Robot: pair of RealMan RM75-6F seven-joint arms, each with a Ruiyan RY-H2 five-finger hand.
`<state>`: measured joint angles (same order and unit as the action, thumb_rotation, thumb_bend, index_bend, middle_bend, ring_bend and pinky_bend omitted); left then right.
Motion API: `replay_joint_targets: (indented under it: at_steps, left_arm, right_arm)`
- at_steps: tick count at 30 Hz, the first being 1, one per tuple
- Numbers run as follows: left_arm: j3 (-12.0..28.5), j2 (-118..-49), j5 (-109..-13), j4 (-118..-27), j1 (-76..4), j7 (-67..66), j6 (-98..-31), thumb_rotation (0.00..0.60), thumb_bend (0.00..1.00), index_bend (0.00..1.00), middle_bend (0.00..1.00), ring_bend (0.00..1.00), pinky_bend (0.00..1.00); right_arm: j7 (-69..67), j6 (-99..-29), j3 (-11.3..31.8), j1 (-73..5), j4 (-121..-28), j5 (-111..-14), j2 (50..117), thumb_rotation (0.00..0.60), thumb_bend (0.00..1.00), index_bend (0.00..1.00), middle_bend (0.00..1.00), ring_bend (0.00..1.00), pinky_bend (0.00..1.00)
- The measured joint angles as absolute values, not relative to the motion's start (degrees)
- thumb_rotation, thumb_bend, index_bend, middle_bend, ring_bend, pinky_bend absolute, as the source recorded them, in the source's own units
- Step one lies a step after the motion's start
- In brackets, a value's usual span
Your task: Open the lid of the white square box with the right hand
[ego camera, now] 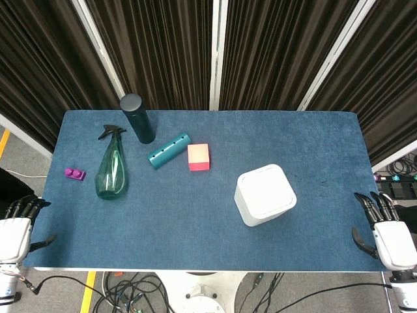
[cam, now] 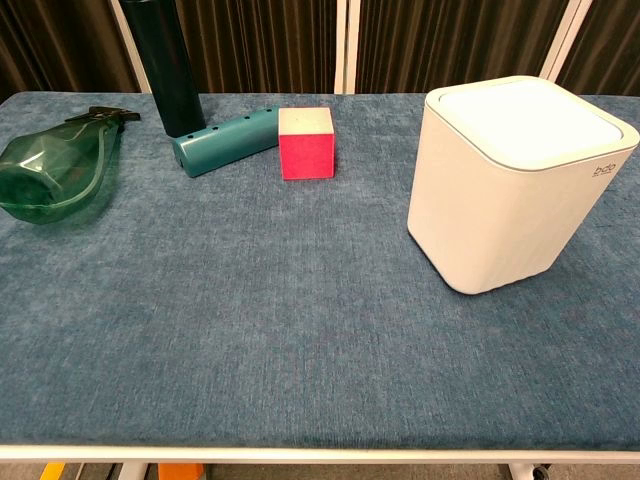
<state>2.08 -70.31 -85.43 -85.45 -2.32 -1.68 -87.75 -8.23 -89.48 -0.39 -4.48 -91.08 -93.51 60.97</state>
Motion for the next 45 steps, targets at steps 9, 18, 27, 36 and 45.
replay_joint_targets:
  at_steps: [9,18,27,36,45]
  left_arm:
    - [2.06,-70.17,-85.64,-85.36,-2.3,-1.69,-87.81,0.6,0.0,0.28,0.22,0.12,0.16]
    - [2.28,-69.61,-85.88,-85.65,-2.54,-1.58,-87.83,0.6,0.0,0.28,0.22,0.12,0.16]
    - [2.16,-69.65,-85.88,-85.41,-2.6,-1.07,-87.56,0.6,0.0,0.28,0.22,0.12,0.16]
    - [1.96,-70.01,-85.44,-83.73,-2.24,0.58,-87.36,0.6,0.0,0.28,0.22,0.12,0.16]
    - [1.87,-70.69,-85.21,-82.33,-2.01,1.76,-87.24,0.6,0.0,0.28,0.22,0.12,0.16]
  right_arm:
    - [-8.54,-89.0,-0.28,-4.57,-91.15,-93.95,60.99,0.6,0.34,0.04,0.12,0.0,0.01]
    - [-8.84,-86.49,-0.02,-8.7,-93.23,-99.46,59.07,0.6,0.34,0.04,0.14,0.0,0.01]
    - [-3.93,-72.36,2.26,-19.28,-100.7,-102.32,55.49,0.6,0.34,0.23,0.24,0.0,0.01]
    - [5.74,-63.8,3.69,-25.16,-104.62,-99.58,57.45,0.6,0.34,0.32,0.28,0.0,0.01]
    - [10.24,-59.62,2.66,-26.31,-104.02,-96.18,60.21,0.6,0.34,0.34,0.31,0.0,0.01]
